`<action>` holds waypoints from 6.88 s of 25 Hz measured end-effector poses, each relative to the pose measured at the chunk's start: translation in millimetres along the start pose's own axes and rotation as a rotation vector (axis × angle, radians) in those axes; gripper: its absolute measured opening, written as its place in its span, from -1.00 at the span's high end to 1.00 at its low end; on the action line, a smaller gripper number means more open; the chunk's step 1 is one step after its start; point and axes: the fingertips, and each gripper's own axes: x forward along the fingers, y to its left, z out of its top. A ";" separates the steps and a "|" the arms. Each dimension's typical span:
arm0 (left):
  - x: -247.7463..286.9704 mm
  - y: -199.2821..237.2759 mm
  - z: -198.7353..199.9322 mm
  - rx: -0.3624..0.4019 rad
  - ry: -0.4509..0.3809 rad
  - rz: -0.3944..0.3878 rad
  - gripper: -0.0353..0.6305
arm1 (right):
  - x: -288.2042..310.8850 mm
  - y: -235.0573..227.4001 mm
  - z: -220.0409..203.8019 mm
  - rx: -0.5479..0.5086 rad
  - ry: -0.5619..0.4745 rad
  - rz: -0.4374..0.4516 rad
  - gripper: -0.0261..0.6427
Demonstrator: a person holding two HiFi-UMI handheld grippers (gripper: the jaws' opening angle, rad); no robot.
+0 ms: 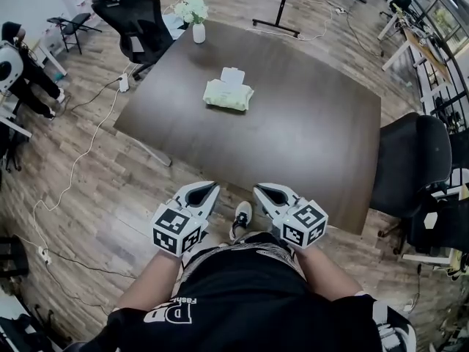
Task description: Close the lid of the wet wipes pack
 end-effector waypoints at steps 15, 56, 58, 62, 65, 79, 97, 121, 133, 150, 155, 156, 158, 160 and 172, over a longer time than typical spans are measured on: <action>81.5 44.2 47.3 0.014 0.034 0.060 0.84 | 39.9 -87.4 35.0 0.023 0.006 0.079 0.91; 148.7 244.8 101.8 0.104 0.153 -0.191 0.84 | 232.1 -227.6 143.5 -0.098 0.050 -0.332 0.90; 149.0 253.0 101.5 0.099 0.156 -0.201 0.84 | 243.8 -236.5 145.6 -0.110 0.070 -0.349 0.90; 148.4 267.4 97.2 0.087 0.176 -0.210 0.84 | 266.8 -264.2 145.4 -0.145 0.129 -0.391 0.87; 143.9 278.3 90.9 0.070 0.189 -0.207 0.84 | 285.1 -285.1 142.2 -0.178 0.183 -0.405 0.82; 116.3 320.5 72.1 -0.023 0.182 -0.115 0.84 | 348.3 -348.0 119.7 -0.424 0.470 -0.343 0.53; 114.2 314.5 70.9 -0.052 0.150 -0.108 0.84 | 337.2 -325.7 123.5 -0.506 0.548 -0.220 0.65; 126.0 284.9 70.5 -0.054 0.150 -0.129 0.84 | 316.4 -274.5 104.0 -0.553 0.548 -0.157 0.85; 124.9 277.7 68.8 -0.051 0.155 -0.131 0.84 | 315.5 -256.3 65.8 -0.612 0.612 -0.107 0.85; 118.7 279.3 64.8 -0.057 0.158 -0.115 0.84 | 323.2 -260.7 37.2 -0.669 0.708 -0.108 0.80; 115.1 281.0 64.6 -0.060 0.157 -0.113 0.84 | 325.1 -262.0 32.8 -0.683 0.736 -0.104 0.78; 114.5 281.9 64.3 -0.061 0.156 -0.113 0.84 | 325.9 -262.6 32.2 -0.682 0.741 -0.103 0.78; 113.3 283.5 63.2 -0.063 0.156 -0.110 0.84 | 327.1 -263.3 31.1 -0.678 0.756 -0.097 0.74; 111.8 284.1 61.9 -0.066 0.156 -0.109 0.84 | 327.1 -263.4 29.8 -0.672 0.775 -0.089 0.73; 104.2 287.5 65.4 -0.051 0.150 -0.149 0.84 | 330.0 -262.2 29.1 -0.656 0.817 -0.119 0.73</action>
